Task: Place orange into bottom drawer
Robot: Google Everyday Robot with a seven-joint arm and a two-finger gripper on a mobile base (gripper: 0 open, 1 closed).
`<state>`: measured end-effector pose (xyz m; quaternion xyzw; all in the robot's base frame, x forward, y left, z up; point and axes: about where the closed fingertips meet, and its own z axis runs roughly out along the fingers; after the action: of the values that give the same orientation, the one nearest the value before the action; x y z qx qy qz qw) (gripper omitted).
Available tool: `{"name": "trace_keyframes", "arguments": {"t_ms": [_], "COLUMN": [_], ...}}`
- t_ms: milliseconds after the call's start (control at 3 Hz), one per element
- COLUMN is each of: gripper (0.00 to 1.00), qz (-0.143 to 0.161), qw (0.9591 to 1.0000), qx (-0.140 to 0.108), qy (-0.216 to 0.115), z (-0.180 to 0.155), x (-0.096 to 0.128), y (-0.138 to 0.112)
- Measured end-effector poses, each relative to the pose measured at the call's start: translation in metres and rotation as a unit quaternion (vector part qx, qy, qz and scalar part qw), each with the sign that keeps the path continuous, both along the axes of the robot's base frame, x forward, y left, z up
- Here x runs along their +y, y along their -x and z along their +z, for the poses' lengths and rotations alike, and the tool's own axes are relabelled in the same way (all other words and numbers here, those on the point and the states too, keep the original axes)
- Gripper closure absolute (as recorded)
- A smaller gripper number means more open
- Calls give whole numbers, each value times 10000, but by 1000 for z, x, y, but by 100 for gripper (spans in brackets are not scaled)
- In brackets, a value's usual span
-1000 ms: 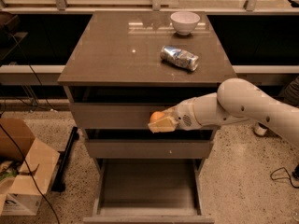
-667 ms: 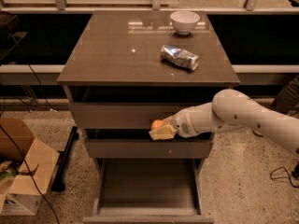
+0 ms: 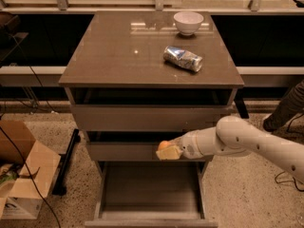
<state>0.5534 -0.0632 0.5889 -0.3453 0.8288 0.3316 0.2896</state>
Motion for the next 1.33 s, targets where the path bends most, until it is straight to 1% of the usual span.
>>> {"name": "trace_keyframes", "arguments": {"t_ms": [333, 667, 1000, 1333], "gripper": [100, 100, 100, 100], "qz": [-218, -252, -243, -40], "qw": [9997, 9996, 9995, 9989], "qx": [87, 89, 180, 437], "qy": [-28, -35, 17, -142], "z": [-44, -47, -62, -109], "x": [-13, -13, -6, 18], "y": [8, 7, 5, -5]}}
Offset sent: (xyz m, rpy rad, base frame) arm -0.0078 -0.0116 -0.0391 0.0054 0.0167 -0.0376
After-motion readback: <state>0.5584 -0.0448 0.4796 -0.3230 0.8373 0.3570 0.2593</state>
